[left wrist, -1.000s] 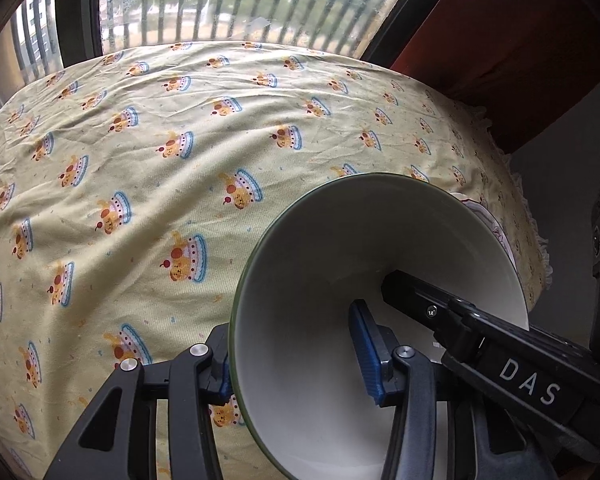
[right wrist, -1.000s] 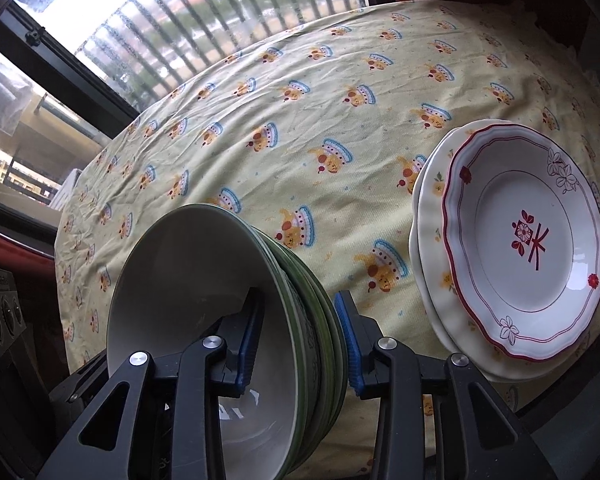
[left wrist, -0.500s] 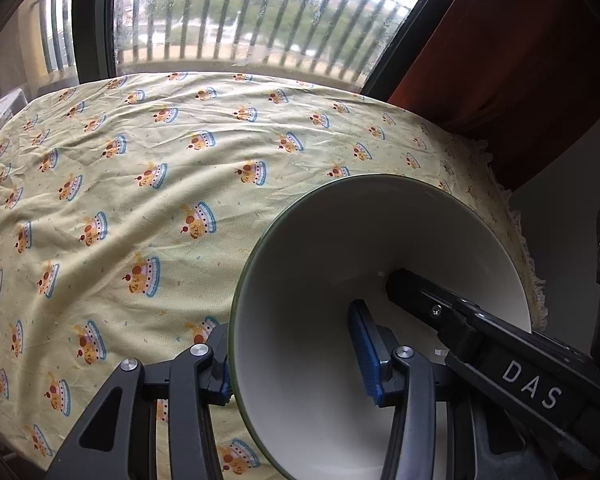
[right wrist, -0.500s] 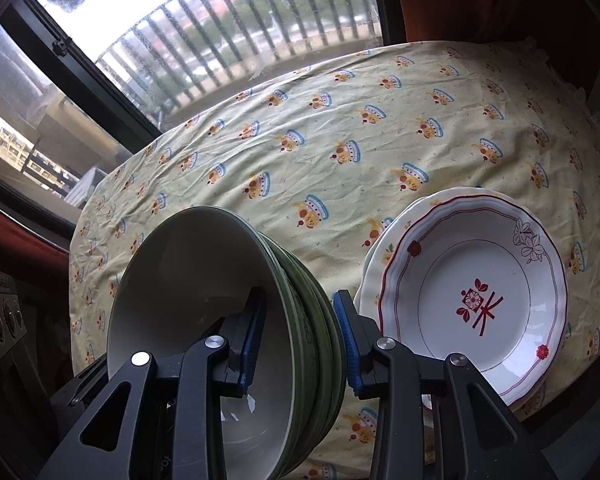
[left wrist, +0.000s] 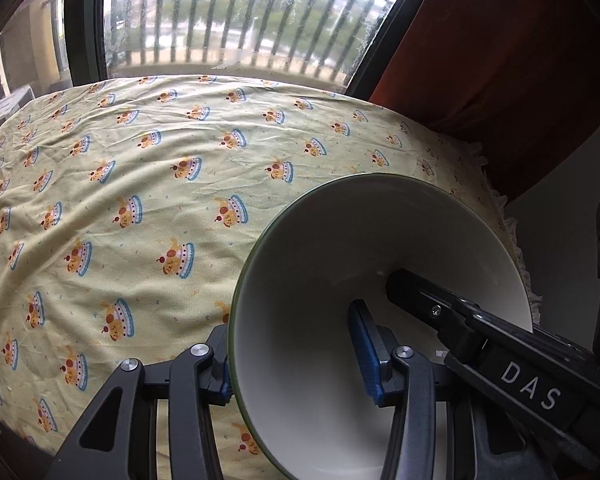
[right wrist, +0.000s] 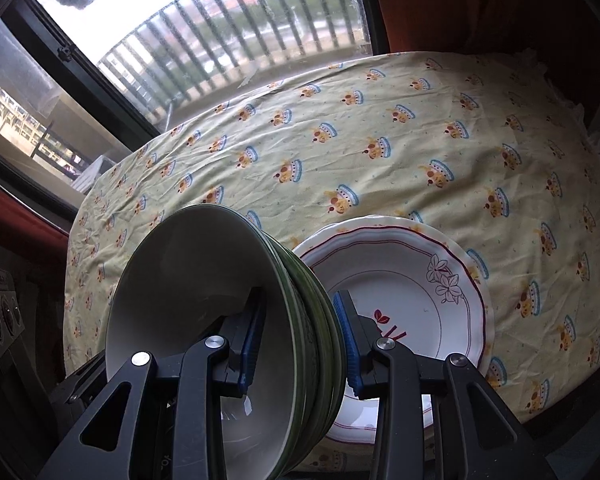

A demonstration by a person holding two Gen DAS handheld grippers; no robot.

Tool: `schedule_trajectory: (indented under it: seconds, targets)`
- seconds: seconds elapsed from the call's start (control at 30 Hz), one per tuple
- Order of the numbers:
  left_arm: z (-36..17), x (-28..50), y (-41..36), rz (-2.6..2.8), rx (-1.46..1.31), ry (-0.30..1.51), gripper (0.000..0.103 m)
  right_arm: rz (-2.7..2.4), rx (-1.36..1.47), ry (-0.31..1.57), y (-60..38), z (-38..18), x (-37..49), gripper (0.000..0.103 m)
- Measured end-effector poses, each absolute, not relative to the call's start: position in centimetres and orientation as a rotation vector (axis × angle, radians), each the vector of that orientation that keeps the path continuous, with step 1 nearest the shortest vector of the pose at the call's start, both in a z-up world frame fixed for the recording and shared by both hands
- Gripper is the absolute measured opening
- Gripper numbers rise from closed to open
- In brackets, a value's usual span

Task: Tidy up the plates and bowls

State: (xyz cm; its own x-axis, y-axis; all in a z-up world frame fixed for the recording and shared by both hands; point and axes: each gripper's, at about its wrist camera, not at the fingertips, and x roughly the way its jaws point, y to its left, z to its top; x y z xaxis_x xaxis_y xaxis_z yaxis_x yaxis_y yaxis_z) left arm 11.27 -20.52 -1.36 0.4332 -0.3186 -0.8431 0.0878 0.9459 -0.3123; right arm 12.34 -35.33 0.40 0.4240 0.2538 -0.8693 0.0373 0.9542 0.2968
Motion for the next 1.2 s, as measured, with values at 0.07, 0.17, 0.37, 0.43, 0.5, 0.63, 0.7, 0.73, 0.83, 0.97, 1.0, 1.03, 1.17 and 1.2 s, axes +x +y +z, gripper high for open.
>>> schedule_trajectory:
  seconds: [0.07,0.17,0.37,0.43,0.5,0.63,0.7,0.73,0.83,0.97,1.0,1.03,1.17,1.2]
  targets:
    - [-1.6,11.2,-21.5,-0.245,-0.253,1.095,0.046,0.144,0.279,1.133,-36.4,0.2,12.4,0.039]
    - [-2.1,11.2,-22.9,-0.231,-0.281,1.092,0.046,0.154,0.260,1.134,-37.9,0.0,12.6,0.039]
    - [-3.3,11.1,-25.5,-0.204,-0.322,1.105,0.046,0.168,0.230,1.153,-40.5,-0.9,13.1,0.039]
    - [-3.7,11.1,-26.1,-0.195,-0.331,1.114,0.046,0.172,0.227,1.162,-41.2,-1.3,13.2,0.039]
    - [-3.9,11.0,-26.6,-0.185,-0.332,1.124,0.046,0.176,0.227,1.170,-41.8,-1.6,13.3,0.039]
    - [-4.4,11.1,-26.9,-0.167,-0.331,1.141,0.046,0.186,0.231,1.185,-42.3,-2.3,13.4,0.039]
    - [-4.9,11.4,-27.0,-0.151,-0.324,1.149,0.046,0.192,0.240,1.194,-42.4,-2.8,13.6,0.039]
    - [-5.2,11.4,-27.0,-0.140,-0.323,1.153,0.046,0.193,0.247,1.200,-42.5,-3.2,13.8,0.039]
    - [-5.2,11.8,-26.8,-0.121,-0.320,1.121,0.045,0.198,0.242,1.184,-42.2,-3.6,14.1,0.039]
    - [-5.2,11.9,-27.0,-0.100,-0.291,1.103,0.045,0.223,0.233,1.176,-42.0,-3.7,14.8,0.039]
    - [-5.2,11.9,-27.1,-0.101,-0.277,1.100,0.045,0.230,0.231,1.177,-42.0,-3.8,14.8,0.039]
    - [-5.2,11.8,-27.2,-0.104,-0.263,1.098,0.045,0.234,0.234,1.177,-42.1,-3.9,14.7,0.039]
    - [-4.9,11.3,-27.8,-0.076,-0.208,1.095,0.045,0.238,0.264,1.163,-42.6,-4.3,14.0,0.040]
    - [-4.9,11.2,-27.8,-0.059,-0.206,1.097,0.044,0.234,0.267,1.155,-42.7,-4.3,13.9,0.040]
